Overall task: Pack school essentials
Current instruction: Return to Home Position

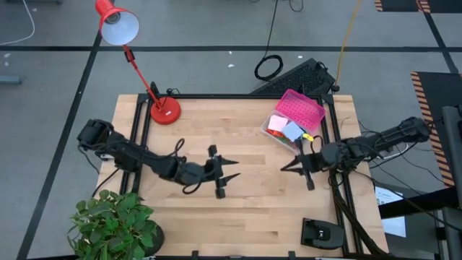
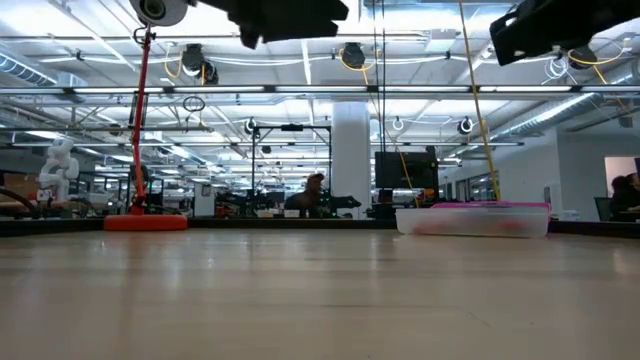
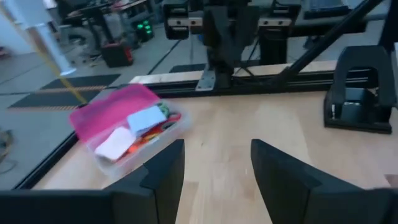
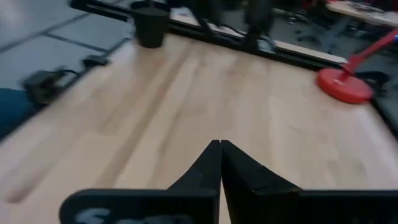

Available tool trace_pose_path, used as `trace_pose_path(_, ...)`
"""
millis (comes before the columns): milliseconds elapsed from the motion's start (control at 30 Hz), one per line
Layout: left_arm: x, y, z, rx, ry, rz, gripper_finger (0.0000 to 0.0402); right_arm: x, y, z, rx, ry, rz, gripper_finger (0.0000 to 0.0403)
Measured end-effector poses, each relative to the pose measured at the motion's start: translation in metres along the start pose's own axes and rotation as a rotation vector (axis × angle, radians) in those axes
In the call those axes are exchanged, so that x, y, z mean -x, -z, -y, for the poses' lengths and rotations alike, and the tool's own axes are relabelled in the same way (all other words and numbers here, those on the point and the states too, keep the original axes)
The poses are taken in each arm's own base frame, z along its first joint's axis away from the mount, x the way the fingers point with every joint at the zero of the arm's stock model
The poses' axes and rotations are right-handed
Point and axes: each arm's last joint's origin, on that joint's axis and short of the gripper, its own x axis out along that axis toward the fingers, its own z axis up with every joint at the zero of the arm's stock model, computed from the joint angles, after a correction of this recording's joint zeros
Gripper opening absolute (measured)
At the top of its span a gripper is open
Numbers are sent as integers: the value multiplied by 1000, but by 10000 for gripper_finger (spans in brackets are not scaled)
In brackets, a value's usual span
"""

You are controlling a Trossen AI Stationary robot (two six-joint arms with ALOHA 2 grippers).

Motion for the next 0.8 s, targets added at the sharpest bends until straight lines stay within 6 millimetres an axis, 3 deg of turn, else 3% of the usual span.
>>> trace_pose_path(200,-13,-3,-22,-19,36,30,165,-4,11,-14,1,-70,28,1)
trace_pose_path(500,-8,16,-20,-30,207,18,14,-8,40,-21,15,-88,40,1)
trace_pose_path(700,1,46,-26,-18,221,-25,15,-1,52,-21,40,-84,92,1)
trace_pose_path(800,6,51,-33,19,219,20,7,1,61,-22,52,-102,126,2)
